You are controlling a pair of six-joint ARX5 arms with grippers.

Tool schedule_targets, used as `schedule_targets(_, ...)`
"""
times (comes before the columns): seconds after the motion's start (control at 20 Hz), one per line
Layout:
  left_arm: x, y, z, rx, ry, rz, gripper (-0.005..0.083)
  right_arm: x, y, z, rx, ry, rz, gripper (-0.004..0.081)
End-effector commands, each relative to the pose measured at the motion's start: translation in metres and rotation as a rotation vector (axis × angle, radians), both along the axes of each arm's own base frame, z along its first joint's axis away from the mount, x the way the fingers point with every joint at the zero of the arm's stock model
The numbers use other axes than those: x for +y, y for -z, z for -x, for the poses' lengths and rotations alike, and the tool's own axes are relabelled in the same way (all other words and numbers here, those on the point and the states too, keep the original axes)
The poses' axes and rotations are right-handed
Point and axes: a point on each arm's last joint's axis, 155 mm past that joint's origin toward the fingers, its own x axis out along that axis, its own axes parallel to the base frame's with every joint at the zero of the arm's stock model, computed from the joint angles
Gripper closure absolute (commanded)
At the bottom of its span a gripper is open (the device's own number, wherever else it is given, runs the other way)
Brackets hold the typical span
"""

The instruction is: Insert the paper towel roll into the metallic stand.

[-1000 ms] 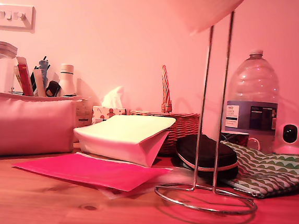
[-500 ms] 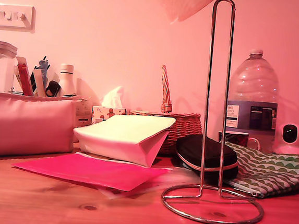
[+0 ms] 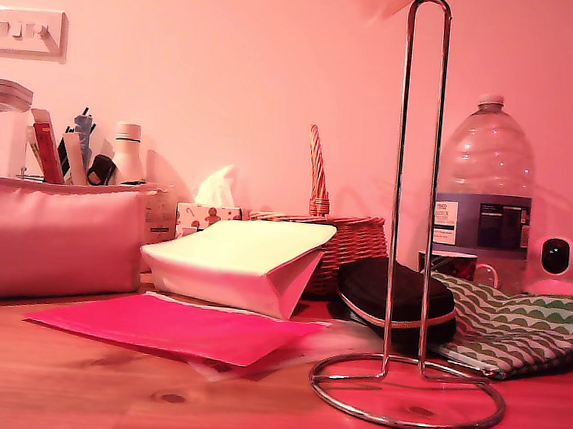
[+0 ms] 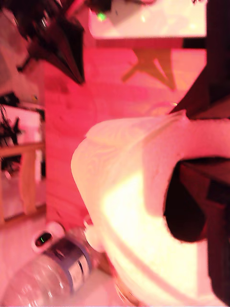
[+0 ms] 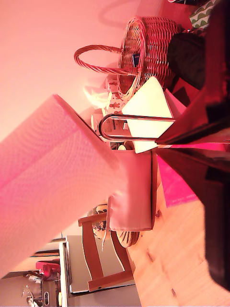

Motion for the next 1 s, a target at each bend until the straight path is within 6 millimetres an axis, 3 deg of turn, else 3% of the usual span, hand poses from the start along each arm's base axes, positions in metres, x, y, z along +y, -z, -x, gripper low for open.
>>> schedule_targets(0.0,-0.004,-0.007,-0.002,-0.018,0.010,0.023,0.0798,0.000,0.001,-0.001,-0.001,0.000,0.000,0.0783)
schedule_targets(0.35,-0.016,0.012,-0.014,0.021,0.009,-0.015,0.0798,0.000,0.002,-0.001,0.000,0.000,0.000,0.0783)
schedule_targets(0.65,-0.009,0.019,-0.015,0.033,-0.016,-0.052,0.0798,0.000,0.001,-0.001,-0.001,0.000,0.000,0.0783)
schedule_targets(0.95,-0.001,0.007,-0.020,-0.020,-0.057,-0.050,0.0798,0.000,0.001,-0.001,-0.001,0.000,0.000,0.0783)
